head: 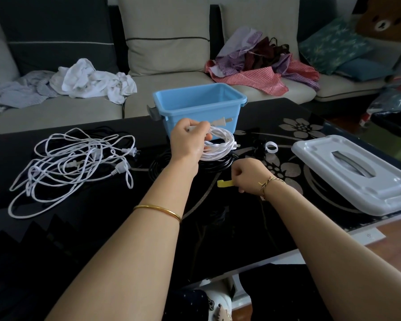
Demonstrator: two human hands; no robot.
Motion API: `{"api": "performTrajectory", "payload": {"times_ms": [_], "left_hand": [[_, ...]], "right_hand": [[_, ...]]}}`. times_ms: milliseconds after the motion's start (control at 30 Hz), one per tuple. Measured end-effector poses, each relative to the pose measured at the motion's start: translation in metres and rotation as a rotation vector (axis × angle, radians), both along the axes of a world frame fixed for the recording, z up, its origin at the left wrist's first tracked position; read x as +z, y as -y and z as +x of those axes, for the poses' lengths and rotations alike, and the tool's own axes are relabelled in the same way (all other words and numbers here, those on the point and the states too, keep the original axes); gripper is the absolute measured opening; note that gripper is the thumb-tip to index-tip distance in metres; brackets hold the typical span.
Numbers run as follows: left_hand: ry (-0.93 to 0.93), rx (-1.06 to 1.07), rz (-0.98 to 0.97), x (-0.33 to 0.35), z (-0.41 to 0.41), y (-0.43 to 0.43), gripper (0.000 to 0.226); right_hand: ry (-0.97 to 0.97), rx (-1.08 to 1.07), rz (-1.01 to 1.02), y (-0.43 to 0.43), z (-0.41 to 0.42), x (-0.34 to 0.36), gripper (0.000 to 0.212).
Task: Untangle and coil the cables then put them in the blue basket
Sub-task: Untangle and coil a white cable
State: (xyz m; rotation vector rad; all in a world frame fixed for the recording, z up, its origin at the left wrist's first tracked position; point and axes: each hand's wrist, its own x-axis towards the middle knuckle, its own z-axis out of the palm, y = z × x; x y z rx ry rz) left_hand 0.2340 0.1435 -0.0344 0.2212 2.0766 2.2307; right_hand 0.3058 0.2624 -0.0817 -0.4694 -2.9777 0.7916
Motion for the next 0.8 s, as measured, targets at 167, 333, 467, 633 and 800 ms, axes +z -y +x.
{"api": "performTrajectory", "payload": {"times_ms": [167,333,467,633,800], "left_hand": [[-0.015,0.024,-0.008,0.002,-0.002,0.004,0.017],[-0.063,0.055,-0.034,0.005,-0.006,0.019,0.016],[-0.135,0.042,-0.067,0.003,-0.008,0.037,0.014],[-0.207,0.065,-0.111,0.001,-0.014,0.058,0.008],[-0.308,0.094,-0.252,-0.002,-0.020,0.079,0.012]], "right_hand": [[0.002,0.139,-0.209,0.009,0.009,0.031,0.024],[-0.170,0.228,-0.385,0.007,0.024,0.068,0.009],[-0.409,0.217,-0.486,0.018,0.019,0.085,0.003],[-0.362,0.278,-0.164,0.047,-0.010,0.078,0.011],[-0.211,0.382,0.200,0.083,-0.038,0.070,0.023]]}}
